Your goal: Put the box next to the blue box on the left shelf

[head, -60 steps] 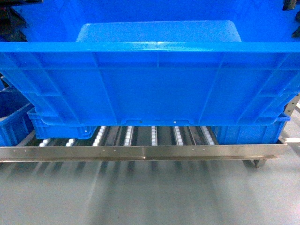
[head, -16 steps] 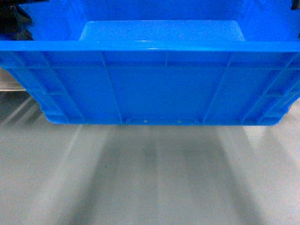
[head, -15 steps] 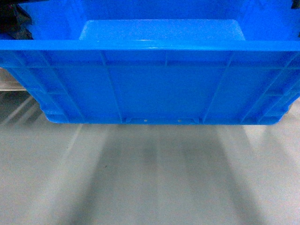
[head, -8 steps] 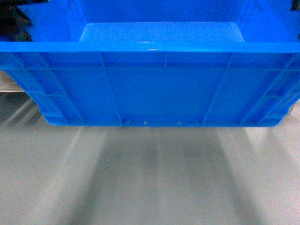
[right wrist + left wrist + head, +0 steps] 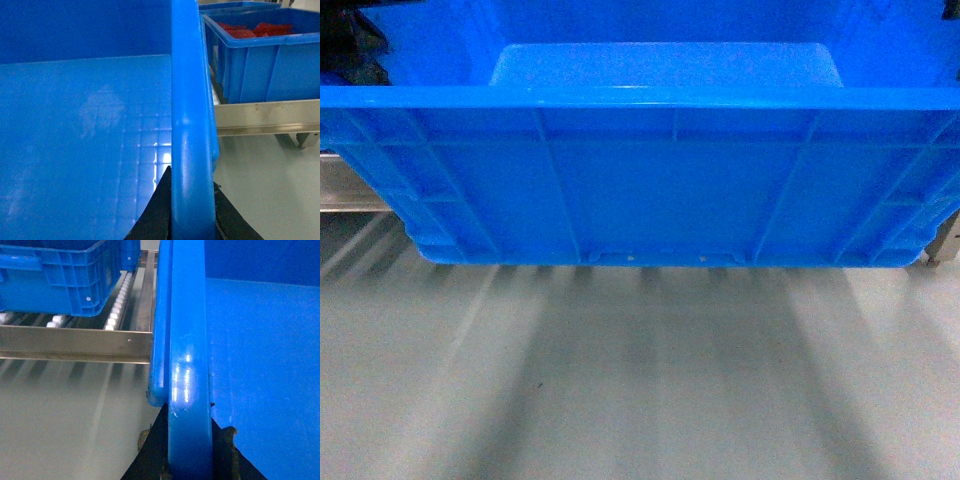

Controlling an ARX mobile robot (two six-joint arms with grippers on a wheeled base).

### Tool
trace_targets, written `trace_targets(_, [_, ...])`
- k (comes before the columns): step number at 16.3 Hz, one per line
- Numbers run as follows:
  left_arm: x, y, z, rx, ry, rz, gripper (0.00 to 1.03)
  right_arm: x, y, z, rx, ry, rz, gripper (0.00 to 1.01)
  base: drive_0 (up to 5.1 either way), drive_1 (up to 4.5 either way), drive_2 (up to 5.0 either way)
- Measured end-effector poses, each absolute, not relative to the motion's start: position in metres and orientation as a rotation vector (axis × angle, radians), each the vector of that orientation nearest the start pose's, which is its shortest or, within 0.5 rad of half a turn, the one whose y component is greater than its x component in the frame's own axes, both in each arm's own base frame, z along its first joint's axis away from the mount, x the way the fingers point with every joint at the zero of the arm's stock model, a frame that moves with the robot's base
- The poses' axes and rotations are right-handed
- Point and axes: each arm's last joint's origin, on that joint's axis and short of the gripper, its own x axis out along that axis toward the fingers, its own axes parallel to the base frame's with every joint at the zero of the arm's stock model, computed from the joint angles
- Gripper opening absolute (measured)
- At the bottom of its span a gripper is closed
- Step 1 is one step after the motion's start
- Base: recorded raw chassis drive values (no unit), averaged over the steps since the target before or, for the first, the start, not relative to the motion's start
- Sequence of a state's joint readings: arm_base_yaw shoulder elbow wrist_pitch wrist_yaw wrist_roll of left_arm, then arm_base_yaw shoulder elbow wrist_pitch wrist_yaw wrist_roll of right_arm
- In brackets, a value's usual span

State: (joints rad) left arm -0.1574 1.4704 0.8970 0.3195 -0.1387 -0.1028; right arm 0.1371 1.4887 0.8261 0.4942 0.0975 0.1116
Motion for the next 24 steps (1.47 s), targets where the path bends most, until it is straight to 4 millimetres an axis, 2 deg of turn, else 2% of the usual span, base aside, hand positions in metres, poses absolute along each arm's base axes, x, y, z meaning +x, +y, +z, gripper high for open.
trace_targets(21, [0.3218,-0.047,0.2592,-0.066,0.255,-0.005,0.08,0.3209,0.0416,0.247,0.092,0.17,0.031,0.07,0.0,0.0,0.0])
trace_targets(24, [0.3218,-0.047,0.2591,-0.066,0.255,-0.005,0.08,0.3209,0.0415,0.2469,0.092,0.17,0.031,0.07,0.0,4.35,-4.3])
